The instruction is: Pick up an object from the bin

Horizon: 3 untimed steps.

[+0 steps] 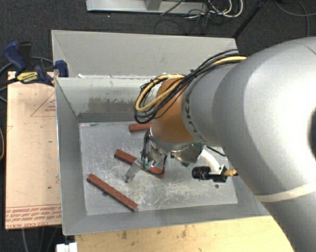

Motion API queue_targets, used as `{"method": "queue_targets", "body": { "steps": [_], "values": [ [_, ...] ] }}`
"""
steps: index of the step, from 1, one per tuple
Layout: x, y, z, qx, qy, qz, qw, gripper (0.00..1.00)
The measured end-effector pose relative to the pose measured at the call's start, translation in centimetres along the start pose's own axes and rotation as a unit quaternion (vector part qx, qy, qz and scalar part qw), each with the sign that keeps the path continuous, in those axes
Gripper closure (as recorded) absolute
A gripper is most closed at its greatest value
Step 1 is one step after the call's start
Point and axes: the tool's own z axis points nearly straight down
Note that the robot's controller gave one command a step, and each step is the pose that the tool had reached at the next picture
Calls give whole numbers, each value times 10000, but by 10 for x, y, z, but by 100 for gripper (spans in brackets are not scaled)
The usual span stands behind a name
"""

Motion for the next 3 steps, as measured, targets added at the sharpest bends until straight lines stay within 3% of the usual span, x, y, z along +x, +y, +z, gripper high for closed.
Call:
{"method": "queue_targets", "body": {
  "steps": [1, 2, 3],
  "values": [
    [0, 1, -1, -10, -7, -2, 10000, 100],
    [-1, 2, -25, -11, -3, -17, 10000, 100],
    [-1, 3, -89, -25, -13, -35, 10000, 100]
  ]
}}
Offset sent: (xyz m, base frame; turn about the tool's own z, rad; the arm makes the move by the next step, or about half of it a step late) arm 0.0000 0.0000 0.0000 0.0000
